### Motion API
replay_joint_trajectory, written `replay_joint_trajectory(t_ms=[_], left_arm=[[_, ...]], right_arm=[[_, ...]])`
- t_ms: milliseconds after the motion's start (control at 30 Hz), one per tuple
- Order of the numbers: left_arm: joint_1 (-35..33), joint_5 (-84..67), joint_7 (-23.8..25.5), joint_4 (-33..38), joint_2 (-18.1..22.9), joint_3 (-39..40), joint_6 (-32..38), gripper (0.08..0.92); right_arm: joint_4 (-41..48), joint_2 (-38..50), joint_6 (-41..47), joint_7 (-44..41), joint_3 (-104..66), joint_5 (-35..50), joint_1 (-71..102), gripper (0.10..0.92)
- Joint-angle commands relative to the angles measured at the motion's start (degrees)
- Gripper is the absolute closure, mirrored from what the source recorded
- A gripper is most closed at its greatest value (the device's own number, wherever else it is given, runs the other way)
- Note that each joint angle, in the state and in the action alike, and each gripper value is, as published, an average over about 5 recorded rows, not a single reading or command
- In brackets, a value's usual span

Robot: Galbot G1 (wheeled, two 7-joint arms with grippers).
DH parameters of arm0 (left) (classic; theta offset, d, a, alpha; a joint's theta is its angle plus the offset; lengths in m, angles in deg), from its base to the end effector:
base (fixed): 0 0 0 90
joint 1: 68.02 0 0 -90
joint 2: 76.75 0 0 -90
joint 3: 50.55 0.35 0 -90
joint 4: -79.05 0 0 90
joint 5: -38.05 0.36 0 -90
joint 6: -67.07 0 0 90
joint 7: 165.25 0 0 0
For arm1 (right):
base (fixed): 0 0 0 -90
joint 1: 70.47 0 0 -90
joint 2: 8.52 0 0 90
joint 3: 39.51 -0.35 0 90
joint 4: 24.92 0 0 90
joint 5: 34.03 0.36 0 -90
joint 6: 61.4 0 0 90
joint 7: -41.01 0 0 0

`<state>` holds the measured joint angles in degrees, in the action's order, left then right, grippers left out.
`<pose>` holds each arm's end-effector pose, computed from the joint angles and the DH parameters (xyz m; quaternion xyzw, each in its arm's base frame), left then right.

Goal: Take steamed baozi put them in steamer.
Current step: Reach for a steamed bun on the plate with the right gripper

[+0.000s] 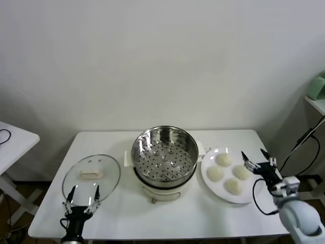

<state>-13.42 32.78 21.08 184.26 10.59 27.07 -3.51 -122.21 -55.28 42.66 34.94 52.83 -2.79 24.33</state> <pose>0.1307 0.0863 -0.4018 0.0353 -0.9987 -0.0376 0.0018 0.3362 -0.1979 -0.2607 0.0983 -0.9815 0.1003 0.1303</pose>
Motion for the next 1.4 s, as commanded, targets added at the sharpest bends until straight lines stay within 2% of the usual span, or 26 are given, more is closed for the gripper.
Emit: replay_joint_trajectory(t_ms=[33,200,333,467,600,867,1400], left_arm=[[0.0,0.8,0.1,0.0,0.1,0.3,0.6,0.177],[0.0,1.1,0.2,0.0,0.0,0.4,0.8,0.177],[0.1,1.6,0.4,-0.3,-0.1,0.3,1.1,0.177],[0.1,2.3,0.9,-0.8,-0.1,0.5,1.5,0.177],[0.2,2.5,1.1,-1.2,-0.1,0.6,1.9,0.177],[0.4,3.3,1.3,-2.6,0.0,0.5,2.5,0.177],[0.2,4.8,1.8,-4.0,0.2,-0.2,3.4,0.177]], right_arm=[[5.9,14.1,15.4,-12.1,18.5,-2.5,-24.4,0.203],[11.0,21.8,14.9,-28.0,37.3,-10.4,-40.7,0.203],[17.0,25.1,7.0,-40.3,56.8,-18.0,-58.7,0.203],[23.9,23.8,-4.0,-50.6,77.6,-24.8,-78.0,0.203],[28.9,19.8,-11.2,-57.4,90.6,-25.4,-90.3,0.203],[32.1,11.5,-12.3,-61.9,103.1,-25.2,-96.4,0.203],[47.9,-3.2,-12.1,-61.1,87.3,-26.6,-77.8,0.203]])
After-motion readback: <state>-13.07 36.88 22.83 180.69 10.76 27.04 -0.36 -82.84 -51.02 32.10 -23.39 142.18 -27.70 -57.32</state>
